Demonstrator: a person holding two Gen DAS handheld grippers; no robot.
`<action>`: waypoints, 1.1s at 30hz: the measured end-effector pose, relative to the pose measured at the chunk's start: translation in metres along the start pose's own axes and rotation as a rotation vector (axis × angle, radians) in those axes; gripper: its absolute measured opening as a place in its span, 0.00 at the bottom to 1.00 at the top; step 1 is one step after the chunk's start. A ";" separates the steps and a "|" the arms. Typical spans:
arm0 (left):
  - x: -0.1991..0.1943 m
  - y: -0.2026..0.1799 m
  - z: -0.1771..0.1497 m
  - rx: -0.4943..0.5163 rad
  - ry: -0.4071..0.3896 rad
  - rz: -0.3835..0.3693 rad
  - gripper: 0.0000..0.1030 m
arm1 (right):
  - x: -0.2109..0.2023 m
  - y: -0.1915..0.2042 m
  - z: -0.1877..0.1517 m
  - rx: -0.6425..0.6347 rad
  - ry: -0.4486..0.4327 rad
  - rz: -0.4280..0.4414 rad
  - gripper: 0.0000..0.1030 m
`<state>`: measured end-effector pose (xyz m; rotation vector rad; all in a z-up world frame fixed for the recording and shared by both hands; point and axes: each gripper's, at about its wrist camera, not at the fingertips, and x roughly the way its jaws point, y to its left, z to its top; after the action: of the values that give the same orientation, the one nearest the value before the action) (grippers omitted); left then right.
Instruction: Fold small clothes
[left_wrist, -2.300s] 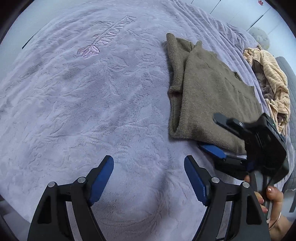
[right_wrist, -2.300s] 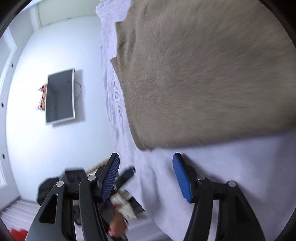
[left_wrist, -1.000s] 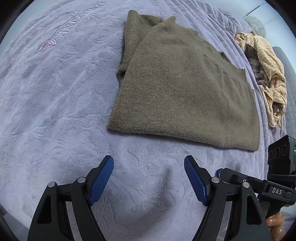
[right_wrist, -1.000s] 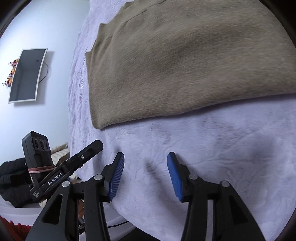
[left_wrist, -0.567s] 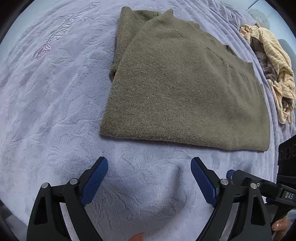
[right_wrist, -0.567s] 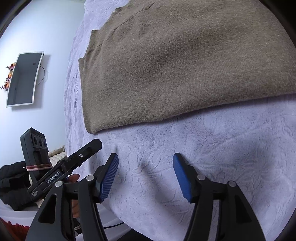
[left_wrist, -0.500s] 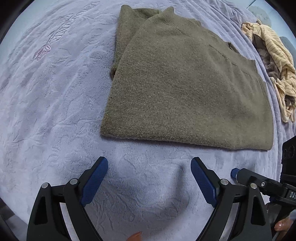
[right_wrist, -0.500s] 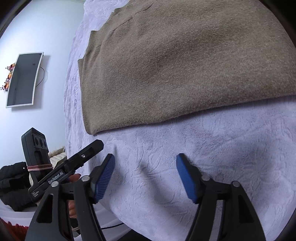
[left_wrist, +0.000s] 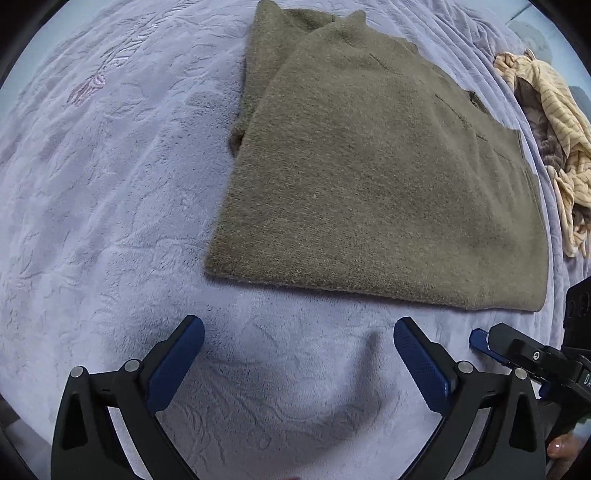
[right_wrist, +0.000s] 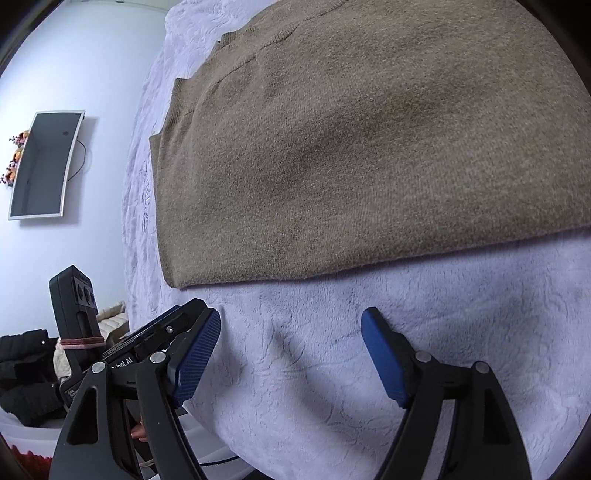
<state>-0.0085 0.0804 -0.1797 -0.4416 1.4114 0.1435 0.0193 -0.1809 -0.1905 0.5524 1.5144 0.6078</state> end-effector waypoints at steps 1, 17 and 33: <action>0.000 0.004 0.001 -0.012 0.003 -0.019 1.00 | 0.000 0.000 0.001 0.002 0.001 0.005 0.79; 0.008 0.024 0.011 -0.327 -0.031 -0.508 1.00 | 0.023 -0.035 0.023 0.324 -0.058 0.370 0.67; 0.004 -0.010 0.067 -0.286 -0.297 -0.271 0.77 | -0.003 -0.026 0.027 0.219 -0.070 0.424 0.12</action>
<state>0.0570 0.0964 -0.1752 -0.8095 1.0312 0.1829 0.0469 -0.2012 -0.2059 1.0694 1.4137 0.7405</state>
